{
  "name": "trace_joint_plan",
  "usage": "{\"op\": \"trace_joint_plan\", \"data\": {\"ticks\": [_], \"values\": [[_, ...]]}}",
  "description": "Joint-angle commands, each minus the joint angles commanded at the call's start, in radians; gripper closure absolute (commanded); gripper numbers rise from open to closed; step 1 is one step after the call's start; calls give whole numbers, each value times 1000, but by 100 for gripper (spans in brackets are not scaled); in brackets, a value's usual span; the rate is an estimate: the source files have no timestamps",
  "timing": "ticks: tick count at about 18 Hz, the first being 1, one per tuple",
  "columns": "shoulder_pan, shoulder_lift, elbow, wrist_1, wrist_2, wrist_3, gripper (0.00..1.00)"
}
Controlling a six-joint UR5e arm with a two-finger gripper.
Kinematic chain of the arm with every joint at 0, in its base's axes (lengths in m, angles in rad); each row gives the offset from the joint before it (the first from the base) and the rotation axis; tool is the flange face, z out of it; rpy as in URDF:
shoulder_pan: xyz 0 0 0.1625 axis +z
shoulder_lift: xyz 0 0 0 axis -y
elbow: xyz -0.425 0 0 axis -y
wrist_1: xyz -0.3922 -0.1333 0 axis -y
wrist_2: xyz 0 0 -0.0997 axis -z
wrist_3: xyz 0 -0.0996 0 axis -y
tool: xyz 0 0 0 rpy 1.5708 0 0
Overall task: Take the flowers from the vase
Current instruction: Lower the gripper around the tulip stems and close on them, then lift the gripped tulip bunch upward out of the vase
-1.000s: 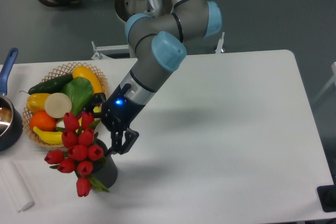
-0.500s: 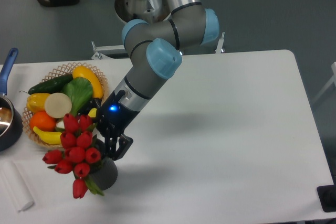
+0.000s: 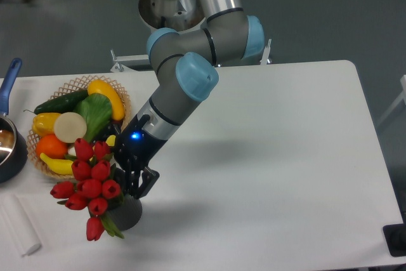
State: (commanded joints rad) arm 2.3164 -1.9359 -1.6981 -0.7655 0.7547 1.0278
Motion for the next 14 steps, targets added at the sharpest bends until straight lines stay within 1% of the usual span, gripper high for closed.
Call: {"op": "trace_joint_plan", "data": {"ticks": [3, 5, 7, 9, 10, 14], "values": [[-2, 3, -3, 0, 6, 2, 0], [-2, 5, -3, 0, 9, 2, 12], [-2, 5, -3, 0, 11, 2, 27], [-2, 8, -2, 0, 11, 2, 33], [-2, 9, -2, 0, 11, 2, 39], [-2, 9, 0, 0, 11, 3, 49]]}}
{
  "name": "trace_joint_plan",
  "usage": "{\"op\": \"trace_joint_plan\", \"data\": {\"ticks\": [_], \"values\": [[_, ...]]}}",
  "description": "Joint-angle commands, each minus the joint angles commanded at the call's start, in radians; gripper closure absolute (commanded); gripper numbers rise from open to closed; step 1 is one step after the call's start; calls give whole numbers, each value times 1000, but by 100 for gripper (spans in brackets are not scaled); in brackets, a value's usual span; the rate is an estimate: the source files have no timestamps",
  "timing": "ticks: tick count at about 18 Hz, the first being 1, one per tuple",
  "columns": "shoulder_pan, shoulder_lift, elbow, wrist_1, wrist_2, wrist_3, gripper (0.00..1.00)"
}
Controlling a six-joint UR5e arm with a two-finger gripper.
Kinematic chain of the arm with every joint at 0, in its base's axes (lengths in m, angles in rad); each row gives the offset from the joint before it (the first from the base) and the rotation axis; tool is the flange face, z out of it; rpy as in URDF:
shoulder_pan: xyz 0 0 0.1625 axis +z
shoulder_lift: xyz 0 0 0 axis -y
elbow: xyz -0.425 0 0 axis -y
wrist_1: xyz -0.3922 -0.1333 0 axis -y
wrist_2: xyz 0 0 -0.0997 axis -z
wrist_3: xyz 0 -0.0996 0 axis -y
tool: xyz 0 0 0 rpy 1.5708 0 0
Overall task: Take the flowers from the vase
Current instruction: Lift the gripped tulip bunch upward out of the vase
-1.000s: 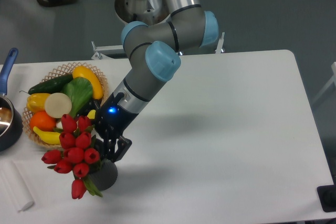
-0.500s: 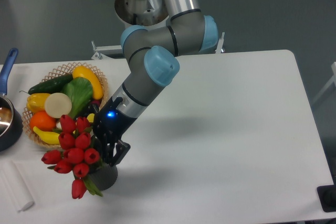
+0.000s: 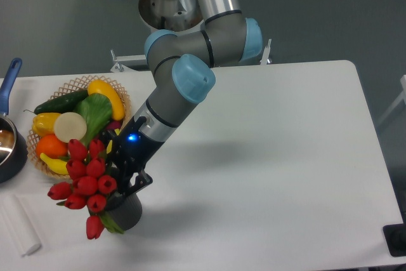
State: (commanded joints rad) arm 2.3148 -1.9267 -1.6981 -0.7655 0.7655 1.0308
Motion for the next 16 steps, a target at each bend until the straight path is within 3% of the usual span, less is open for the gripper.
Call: {"op": "trace_joint_plan", "data": {"ticks": [8, 16], "values": [[17, 29, 12, -2, -18, -37, 51], [52, 72, 23, -3, -130, -129, 51]]}}
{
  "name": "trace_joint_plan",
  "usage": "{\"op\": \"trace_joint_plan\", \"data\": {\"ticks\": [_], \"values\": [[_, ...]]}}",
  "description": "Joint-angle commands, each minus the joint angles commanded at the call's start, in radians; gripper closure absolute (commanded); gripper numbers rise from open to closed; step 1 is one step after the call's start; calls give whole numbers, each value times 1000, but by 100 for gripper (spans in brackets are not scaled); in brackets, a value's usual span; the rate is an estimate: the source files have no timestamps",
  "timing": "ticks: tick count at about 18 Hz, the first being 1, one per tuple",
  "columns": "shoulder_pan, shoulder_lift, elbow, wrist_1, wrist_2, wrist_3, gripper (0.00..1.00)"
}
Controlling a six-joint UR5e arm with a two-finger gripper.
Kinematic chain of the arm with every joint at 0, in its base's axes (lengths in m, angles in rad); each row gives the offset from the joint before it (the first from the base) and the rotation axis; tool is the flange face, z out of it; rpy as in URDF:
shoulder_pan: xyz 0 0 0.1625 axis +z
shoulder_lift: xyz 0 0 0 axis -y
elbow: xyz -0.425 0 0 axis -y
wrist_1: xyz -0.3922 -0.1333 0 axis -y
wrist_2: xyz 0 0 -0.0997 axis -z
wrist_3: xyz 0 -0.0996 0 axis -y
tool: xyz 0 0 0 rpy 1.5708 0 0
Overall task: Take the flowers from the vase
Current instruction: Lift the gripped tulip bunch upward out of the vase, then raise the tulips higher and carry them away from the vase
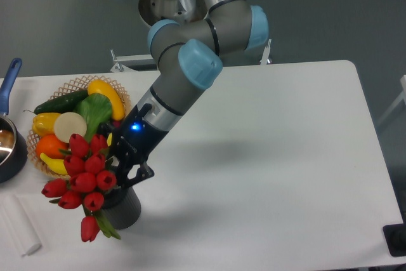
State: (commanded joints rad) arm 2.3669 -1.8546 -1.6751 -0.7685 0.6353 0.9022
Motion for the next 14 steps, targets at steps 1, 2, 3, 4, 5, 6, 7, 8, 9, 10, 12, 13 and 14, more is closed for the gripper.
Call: {"op": "trace_joint_plan", "data": {"ticks": [1, 2, 3, 4, 5, 6, 7, 8, 9, 10, 12, 13, 14], "values": [[8, 3, 2, 0, -15, -21, 51], [14, 11, 2, 0, -28, -47, 51], [17, 21, 3, 2, -37, -67, 51], [23, 23, 8, 2, -46, -78, 51], [29, 28, 17, 2, -58, -92, 51], [37, 31, 26, 2, -66, -94, 51], [47, 31, 38, 2, -80, -97, 51], [69, 29, 85, 0, -130, -135, 51], [86, 29, 107, 0, -149, -166, 51], [95, 29, 126, 0, -169, -189, 51], [113, 28, 149, 0, -183, -206, 51], [117, 28, 153, 0, -183, -204, 51], [118, 28, 153, 0, -183, -204, 51]]}}
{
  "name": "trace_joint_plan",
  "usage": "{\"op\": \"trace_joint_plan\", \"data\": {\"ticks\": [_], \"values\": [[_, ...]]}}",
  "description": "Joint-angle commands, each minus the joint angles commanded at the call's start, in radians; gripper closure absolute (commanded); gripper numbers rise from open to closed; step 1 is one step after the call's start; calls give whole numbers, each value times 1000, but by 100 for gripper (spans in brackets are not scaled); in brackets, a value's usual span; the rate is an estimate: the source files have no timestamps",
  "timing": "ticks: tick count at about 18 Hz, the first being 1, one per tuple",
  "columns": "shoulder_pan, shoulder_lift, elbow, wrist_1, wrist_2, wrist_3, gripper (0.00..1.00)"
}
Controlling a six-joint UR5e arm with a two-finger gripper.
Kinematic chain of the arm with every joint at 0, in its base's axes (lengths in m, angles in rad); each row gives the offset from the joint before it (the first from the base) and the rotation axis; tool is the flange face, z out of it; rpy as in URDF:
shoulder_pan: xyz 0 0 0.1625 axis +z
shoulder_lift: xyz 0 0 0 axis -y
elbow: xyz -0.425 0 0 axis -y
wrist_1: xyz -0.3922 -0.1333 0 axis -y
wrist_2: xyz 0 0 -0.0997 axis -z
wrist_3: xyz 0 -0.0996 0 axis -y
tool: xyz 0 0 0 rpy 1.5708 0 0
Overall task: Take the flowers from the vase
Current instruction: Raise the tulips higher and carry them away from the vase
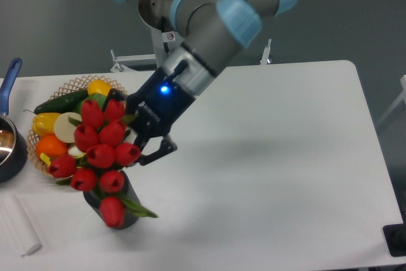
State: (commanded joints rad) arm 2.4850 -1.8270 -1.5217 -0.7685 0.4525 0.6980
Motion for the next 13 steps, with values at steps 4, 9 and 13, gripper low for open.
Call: {"op": "trace_joint_plan", "data": {"ticks": [4, 9, 13], "values": [[21, 2, 8, 0, -2, -2, 51], [55, 2, 17, 0, -9, -2, 51], [72, 5, 18, 0, -9, 2, 51]]}}
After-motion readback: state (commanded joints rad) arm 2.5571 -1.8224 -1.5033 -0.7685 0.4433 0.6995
